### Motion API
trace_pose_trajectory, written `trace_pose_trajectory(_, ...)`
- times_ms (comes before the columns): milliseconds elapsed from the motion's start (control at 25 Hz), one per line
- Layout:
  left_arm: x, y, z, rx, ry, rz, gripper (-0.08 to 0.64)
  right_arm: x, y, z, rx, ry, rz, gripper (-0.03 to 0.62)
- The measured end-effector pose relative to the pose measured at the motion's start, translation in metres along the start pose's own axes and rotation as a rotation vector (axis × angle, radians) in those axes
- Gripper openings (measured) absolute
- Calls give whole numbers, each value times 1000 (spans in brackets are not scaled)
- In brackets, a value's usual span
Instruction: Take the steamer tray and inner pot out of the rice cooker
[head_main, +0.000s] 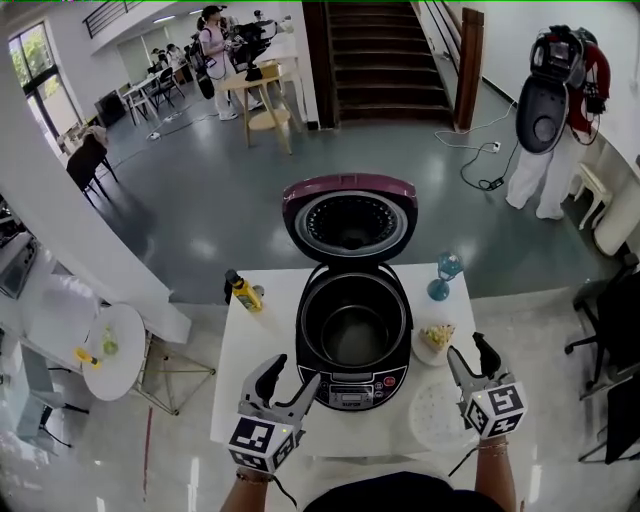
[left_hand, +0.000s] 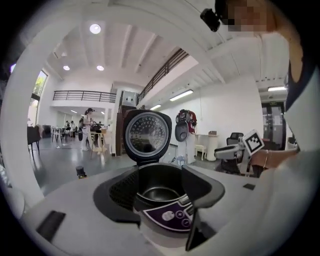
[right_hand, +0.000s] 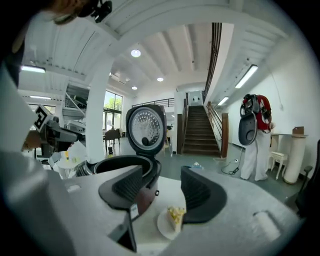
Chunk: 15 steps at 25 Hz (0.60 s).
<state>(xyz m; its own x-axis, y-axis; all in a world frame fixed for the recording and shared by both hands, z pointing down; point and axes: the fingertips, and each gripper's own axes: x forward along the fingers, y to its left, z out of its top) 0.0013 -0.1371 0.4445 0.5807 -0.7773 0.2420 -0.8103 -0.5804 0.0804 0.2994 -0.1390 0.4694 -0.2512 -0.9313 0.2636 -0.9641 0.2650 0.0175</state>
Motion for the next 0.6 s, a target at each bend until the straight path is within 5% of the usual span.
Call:
trace_pose_trajectory(320,81,57,-23,42,259,-103,431,88,75,11,-38,183,6,336)
trace_pose_trajectory(600,138,70,-59,101,471,-193,456,149,81,-33,-156,500,-15,400)
